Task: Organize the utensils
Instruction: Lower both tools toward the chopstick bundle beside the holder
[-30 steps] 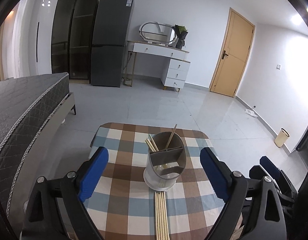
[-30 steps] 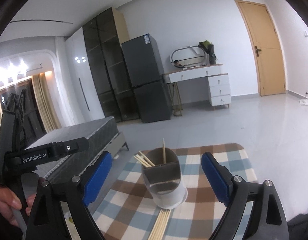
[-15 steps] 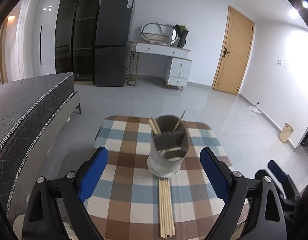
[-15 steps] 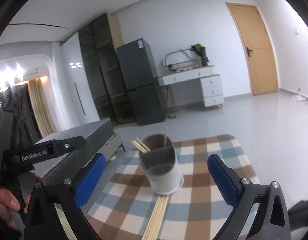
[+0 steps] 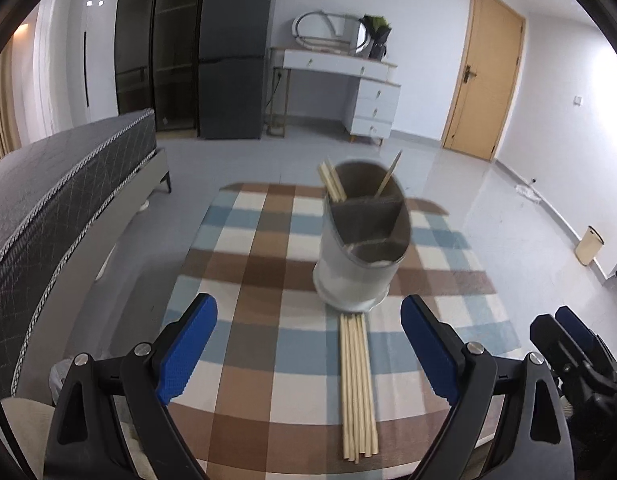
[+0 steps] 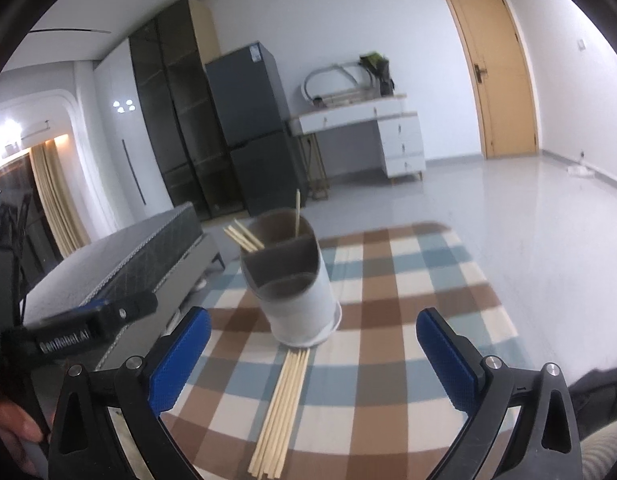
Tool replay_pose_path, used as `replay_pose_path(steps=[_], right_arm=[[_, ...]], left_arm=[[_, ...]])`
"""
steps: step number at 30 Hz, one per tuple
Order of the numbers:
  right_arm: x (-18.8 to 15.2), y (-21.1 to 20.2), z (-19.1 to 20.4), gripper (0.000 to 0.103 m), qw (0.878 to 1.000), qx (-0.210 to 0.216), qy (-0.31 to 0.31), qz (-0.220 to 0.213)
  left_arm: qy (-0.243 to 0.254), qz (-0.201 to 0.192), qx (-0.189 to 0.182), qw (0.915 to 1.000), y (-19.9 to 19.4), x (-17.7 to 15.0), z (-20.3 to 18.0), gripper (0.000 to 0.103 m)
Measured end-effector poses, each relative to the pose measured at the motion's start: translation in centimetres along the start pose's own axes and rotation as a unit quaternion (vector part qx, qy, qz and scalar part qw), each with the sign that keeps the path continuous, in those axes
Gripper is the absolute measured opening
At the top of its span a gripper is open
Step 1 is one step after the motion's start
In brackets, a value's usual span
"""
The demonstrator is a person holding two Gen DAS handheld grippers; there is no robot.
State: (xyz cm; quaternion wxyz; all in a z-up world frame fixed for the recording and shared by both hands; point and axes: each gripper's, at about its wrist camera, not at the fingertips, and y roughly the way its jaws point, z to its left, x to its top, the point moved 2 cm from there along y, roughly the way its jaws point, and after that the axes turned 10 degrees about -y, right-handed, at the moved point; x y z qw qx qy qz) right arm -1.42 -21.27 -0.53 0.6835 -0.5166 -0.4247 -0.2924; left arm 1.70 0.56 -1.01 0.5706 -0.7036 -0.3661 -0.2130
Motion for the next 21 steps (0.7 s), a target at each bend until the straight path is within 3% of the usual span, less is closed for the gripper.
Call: replay_pose_path(steps=[5, 11, 15, 21], right_arm=[[-1.6, 2.9, -0.3, 0.103, 0.997, 0.014, 0.022, 0.075], [-3.2, 6.1, -0.1, 0.103, 0.990, -0.001, 0.011, 0.138], [-4.7, 8.7, 0.3, 0.100, 0.979, -0.019, -0.013, 0.200], [-6.4, 12.4, 0.3, 0.069, 0.964, -0.006, -0.023, 0.265]], left_arm=[[-0.022, 0.013, 0.015, 0.9996, 1.6, -0.1, 1.5, 0.090], [-0.025, 0.056, 0.043, 0.9972, 4.6, -1.3, 2.6, 0.090], [-0.036, 0.085, 0.066, 0.9936, 6.5, -1.5, 3.4, 0.090], [-0.060, 0.113, 0.075, 0.9889, 8.3, -1.3, 4.1, 0.090]])
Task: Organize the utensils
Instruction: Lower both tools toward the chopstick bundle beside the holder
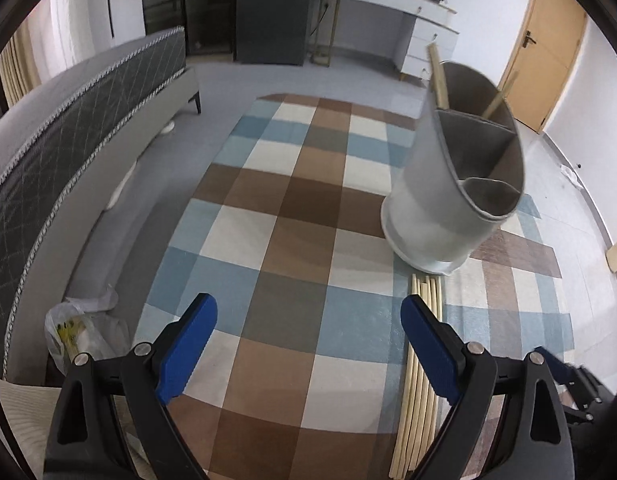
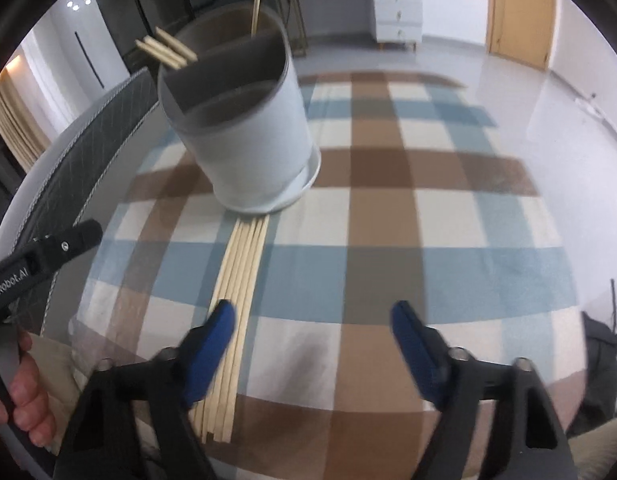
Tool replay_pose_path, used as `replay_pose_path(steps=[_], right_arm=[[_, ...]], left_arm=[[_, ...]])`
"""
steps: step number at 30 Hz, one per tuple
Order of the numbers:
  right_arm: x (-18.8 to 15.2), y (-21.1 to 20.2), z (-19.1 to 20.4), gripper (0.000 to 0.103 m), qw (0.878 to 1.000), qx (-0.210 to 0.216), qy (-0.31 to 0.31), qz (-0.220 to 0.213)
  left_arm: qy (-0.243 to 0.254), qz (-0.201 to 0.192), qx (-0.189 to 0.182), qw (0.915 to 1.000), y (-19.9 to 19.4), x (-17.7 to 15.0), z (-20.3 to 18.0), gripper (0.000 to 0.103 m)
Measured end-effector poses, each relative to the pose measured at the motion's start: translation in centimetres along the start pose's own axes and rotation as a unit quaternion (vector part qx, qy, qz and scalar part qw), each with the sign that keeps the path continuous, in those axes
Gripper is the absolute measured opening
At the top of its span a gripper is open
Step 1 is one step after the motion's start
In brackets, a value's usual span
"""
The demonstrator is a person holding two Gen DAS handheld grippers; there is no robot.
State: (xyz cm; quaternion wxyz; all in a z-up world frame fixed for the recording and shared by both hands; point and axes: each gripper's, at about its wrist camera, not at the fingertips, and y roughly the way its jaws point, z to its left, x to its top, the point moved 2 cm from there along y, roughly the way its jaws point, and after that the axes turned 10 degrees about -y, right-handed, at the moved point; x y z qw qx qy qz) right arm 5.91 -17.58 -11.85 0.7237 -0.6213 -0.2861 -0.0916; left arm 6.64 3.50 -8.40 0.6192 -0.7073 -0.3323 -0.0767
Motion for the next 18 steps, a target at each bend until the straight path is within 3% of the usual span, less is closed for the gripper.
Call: replay_pose_path(steps=[1, 9, 11, 18], right_arm=[[0.2, 0.4, 0.1, 0.062, 1.000, 0.005, -0.003, 0.002], [3.0, 4.3, 1.5, 0.052, 0.999, 0.012, -0.026, 0.028], [3.3, 5.0, 2.1, 0.044, 0.999, 0.020, -0.035, 0.034], [3.0, 6.3, 3.1, 0.034, 0.996, -0.012, -0.060, 0.059]], left_arm=[[-0.004, 0.005, -0.001, 1.0000, 0.3, 0.1, 0.0, 0.090], [-0.033, 0.037, 0.005, 0.9988, 2.0, 0.9, 0.8, 0.090], [-0.040, 0.038, 0.007, 0.9984, 2.0, 1.0, 1.0, 0.090], [-0.040, 0.034, 0.010, 0.9986, 1.9, 1.4, 0.9, 0.090]])
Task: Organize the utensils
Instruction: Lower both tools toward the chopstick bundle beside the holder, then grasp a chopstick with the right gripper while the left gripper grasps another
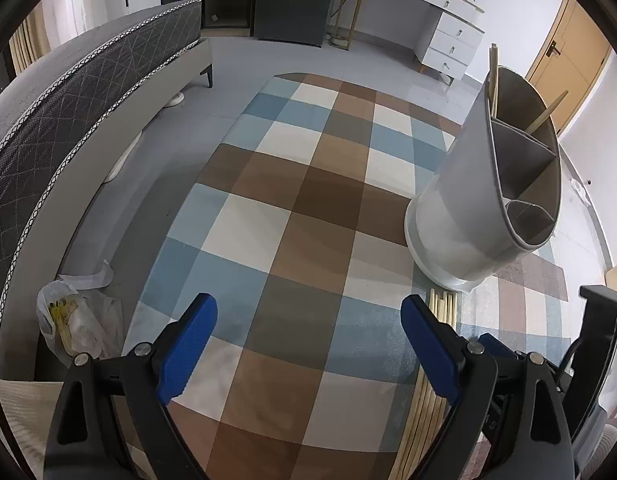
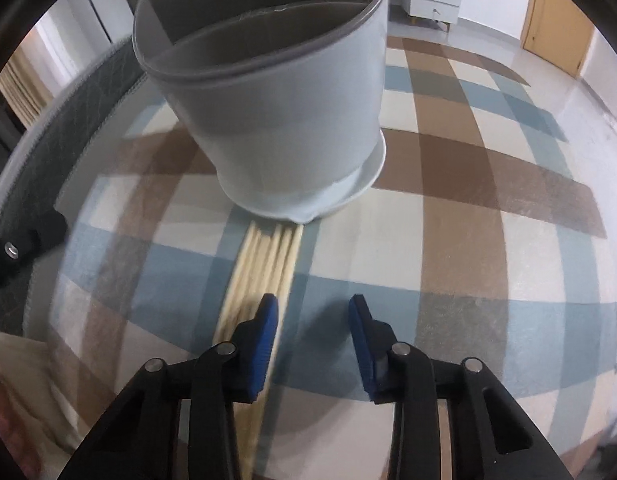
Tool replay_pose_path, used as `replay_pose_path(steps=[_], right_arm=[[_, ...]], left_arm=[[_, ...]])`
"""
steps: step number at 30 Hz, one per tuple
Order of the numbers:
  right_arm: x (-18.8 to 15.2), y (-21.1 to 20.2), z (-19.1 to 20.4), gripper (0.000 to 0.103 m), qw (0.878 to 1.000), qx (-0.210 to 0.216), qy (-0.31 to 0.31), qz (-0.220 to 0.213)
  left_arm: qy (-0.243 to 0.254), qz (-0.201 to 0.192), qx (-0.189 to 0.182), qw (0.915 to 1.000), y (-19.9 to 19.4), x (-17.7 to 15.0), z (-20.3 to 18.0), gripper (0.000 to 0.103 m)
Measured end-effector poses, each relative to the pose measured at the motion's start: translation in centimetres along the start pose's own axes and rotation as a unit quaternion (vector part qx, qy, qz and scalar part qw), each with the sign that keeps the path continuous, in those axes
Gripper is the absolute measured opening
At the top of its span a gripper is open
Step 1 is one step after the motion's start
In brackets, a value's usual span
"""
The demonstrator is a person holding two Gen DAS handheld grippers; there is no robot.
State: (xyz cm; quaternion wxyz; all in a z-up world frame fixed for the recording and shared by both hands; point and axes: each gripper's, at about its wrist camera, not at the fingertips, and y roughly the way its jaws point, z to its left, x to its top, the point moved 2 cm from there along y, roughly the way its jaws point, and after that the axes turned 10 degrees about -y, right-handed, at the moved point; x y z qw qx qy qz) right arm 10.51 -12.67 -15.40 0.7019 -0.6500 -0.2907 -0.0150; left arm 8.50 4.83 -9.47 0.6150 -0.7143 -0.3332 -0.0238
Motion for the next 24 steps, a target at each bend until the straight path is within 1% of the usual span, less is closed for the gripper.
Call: replay_pose_path(steps=[2, 7, 12, 14, 17, 21, 22, 23, 24], right_arm=[[-0.1, 0.0, 0.1, 0.031, 1.000, -0.001, -0.001, 0.005], [0.1, -0.1, 0.4, 0.030, 1.000, -0.004, -0.007, 0.011], [1.3, 0.6, 0.7, 0.030, 1.000, -0.010, -0.013, 0.021], [2.0, 1.0, 1.0, 0.030, 0.999, -0.022, -0.023, 0.026], [2.9, 1.4, 1.1, 0.030, 0.999, -0.035, -0.031, 0.023], [3.8, 1.8, 1.0, 0.028, 0.999, -0.033, -0.035, 0.001], [3.8, 1.8, 1.0, 0.023, 0.999, -0.032, -0.038, -0.006], [3.8, 1.8, 0.9, 0.015, 0.999, -0.030, -0.038, -0.010], [3.7, 1.7, 0.8, 0.008, 0.999, -0.026, -0.035, -0.013]], left_arm=[[-0.005, 0.004, 0.000, 1.0000, 0.1, 0.1, 0.1, 0.090], [-0.025, 0.011, 0.000, 0.9996, 0.1, 0.4, 0.8, 0.090], [-0.037, 0.015, 0.004, 0.9992, 0.2, 0.7, 1.3, 0.090], [-0.046, 0.015, 0.008, 0.9988, 0.3, 0.8, 1.6, 0.090], [-0.059, 0.018, 0.001, 0.9981, 0.5, 0.9, 2.0, 0.090], [-0.065, 0.020, 0.002, 0.9977, 0.6, 1.0, 2.3, 0.090], [-0.068, 0.021, 0.001, 0.9975, 0.7, 1.0, 2.4, 0.090], [-0.069, 0.021, 0.002, 0.9974, 0.7, 1.1, 2.5, 0.090], [-0.070, 0.020, 0.005, 0.9974, 0.8, 1.1, 2.6, 0.090]])
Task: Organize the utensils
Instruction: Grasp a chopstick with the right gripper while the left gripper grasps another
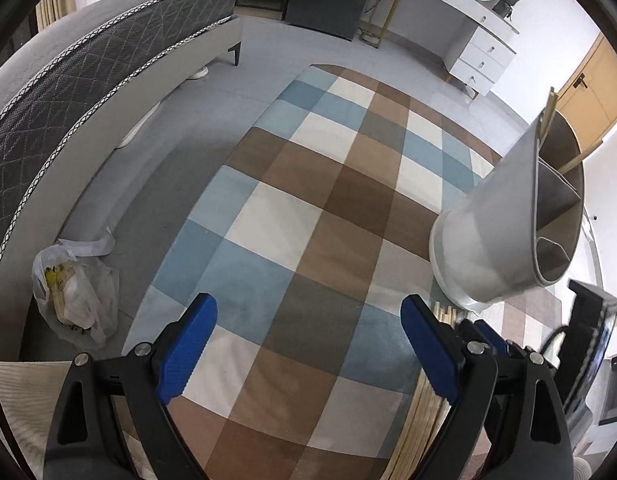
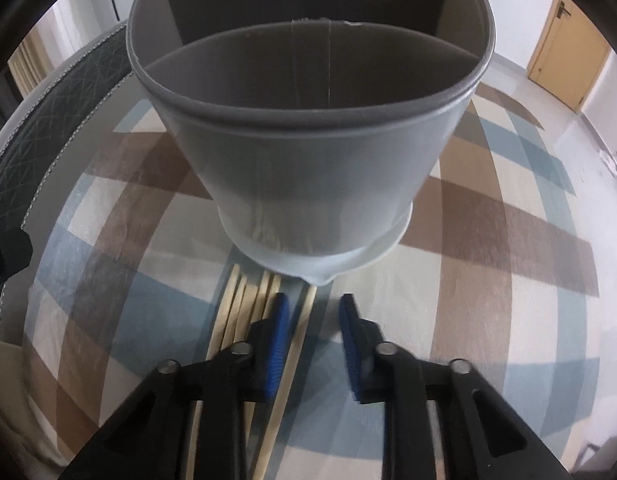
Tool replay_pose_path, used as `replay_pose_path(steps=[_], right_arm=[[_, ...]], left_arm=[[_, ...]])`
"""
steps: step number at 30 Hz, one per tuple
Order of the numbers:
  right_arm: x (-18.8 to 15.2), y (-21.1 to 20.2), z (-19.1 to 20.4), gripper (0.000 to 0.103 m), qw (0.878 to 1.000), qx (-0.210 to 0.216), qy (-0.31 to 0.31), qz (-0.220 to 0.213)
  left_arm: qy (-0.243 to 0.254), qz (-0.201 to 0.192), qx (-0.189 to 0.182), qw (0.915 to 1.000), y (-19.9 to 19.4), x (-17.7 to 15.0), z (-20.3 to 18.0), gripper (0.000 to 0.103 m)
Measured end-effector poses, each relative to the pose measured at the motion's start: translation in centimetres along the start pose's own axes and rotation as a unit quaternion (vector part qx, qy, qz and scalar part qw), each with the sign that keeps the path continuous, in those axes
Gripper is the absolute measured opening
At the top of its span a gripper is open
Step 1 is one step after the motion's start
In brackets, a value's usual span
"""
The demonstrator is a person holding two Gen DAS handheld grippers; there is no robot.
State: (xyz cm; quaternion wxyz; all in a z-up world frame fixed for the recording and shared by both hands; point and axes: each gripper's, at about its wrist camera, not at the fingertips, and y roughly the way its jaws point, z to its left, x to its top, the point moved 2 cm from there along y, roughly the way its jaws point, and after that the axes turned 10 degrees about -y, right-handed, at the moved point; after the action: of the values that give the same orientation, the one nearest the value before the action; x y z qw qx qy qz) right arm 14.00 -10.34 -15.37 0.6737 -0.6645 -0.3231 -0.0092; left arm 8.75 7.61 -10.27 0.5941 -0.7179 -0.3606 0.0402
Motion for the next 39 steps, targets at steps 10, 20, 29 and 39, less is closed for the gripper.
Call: replay_pose_path(steps=[10, 20, 29, 39], right_arm=[[-3.8, -2.0, -2.0, 0.004, 0.998, 0.052, 0.042, 0.001], [-4.2, -5.9, -5.3, 0.004, 0.974, 0.132, 0.162, -0.083], [-6.3, -6.2, -9.5, 0.004, 0.936, 0.178, 0.282, -0.114], [-6.7, -7.8, -11.4, 0.004, 0.926, 0.169, 0.306, -0.143]], left_arm=[[0.016, -0.009, 0.005, 0.9998, -0.2, -0.3, -0.5, 0.090], [0.087, 0.065, -0.017, 0.9940, 2.1, -2.8, -2.5, 0.090], [0.165, 0.091, 0.000, 0.9820, 3.8, -6.2, -5.3, 0.090], [0.177, 0.093, 0.037, 0.9791, 4.4, -7.2, -5.8, 0.090]])
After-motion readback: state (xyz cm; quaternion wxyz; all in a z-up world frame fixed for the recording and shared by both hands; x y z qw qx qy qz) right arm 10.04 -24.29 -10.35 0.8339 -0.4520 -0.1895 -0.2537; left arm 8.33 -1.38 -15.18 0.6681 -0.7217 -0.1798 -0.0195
